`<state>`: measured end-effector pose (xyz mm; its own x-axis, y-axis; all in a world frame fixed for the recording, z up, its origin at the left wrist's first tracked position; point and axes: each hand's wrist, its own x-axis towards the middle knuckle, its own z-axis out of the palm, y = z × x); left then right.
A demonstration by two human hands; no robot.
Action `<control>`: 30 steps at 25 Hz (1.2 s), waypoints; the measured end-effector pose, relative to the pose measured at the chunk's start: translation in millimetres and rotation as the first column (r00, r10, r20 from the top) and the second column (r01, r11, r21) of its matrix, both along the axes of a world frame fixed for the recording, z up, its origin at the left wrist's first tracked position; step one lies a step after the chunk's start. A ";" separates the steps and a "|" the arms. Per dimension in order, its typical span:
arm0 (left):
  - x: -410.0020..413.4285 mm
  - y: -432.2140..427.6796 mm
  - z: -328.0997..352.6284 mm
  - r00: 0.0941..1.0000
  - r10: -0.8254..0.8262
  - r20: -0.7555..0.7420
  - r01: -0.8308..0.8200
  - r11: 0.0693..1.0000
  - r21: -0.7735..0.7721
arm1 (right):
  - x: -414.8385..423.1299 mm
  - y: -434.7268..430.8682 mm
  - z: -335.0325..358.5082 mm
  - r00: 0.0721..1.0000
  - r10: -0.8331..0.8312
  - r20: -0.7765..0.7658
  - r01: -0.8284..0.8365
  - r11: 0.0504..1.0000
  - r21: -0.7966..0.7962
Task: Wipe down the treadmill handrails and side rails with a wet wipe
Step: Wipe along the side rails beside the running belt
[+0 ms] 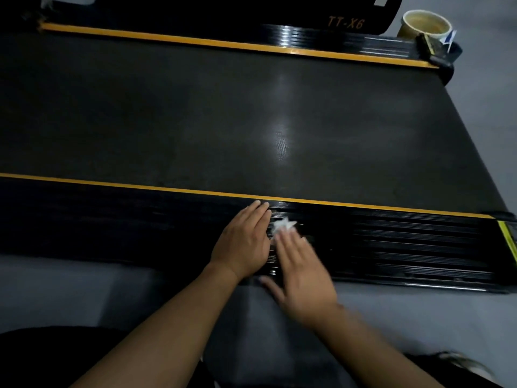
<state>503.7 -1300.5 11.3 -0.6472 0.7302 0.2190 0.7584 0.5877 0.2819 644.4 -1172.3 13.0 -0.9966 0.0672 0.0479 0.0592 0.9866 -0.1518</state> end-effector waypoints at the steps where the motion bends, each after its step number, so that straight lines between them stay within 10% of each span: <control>1: 0.9 -0.6 0.4 1.000 -0.002 0.005 0.002 1.000 -0.003 | 4.6 -2.3 -0.7 0.999 0.045 -0.009 -0.044 0.999 0.018; 5: -0.6 0.8 2.4 1.000 -0.003 -0.008 0.003 1.000 0.001 | 18.3 25.3 0.6 0.975 -0.212 -0.063 0.213 0.977 0.009; 10: 1.4 -0.6 3.2 1.000 -0.008 -0.001 0.008 1.000 0.009 | 35.4 4.7 -6.3 0.999 0.040 -0.027 -0.038 0.997 0.062; 13: 0.6 0.4 3.2 1.000 0.000 -0.001 0.000 1.000 0.006 | 44.8 27.7 -3.4 0.970 -0.229 -0.085 0.231 0.973 0.021; 18: 2.5 -0.9 2.1 1.000 -0.002 0.001 0.002 1.000 -0.010 | 56.7 -8.8 -7.5 1.000 0.015 -0.010 -0.014 0.998 0.059; 22: 2.3 0.4 4.1 1.000 0.009 0.010 -0.009 1.000 -0.012 | 79.4 19.1 -8.3 0.947 -0.311 -0.078 0.316 0.947 0.058; 27: 2.8 -0.6 2.9 1.000 -0.001 0.023 0.001 1.000 -0.008 | 62.4 -37.7 -16.4 0.998 -0.068 -0.003 0.068 0.997 0.047; 30: 1.8 -0.9 2.6 0.999 0.001 0.032 -0.001 1.000 -0.012 | 89.6 13.0 -19.0 0.977 -0.213 -0.009 0.212 0.970 0.118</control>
<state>505.5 -1301.4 13.9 -0.6547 0.7318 0.1892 0.7482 0.5920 0.2994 734.0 -1159.3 -6.0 -0.9602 0.2716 0.0649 0.2698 0.9623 -0.0352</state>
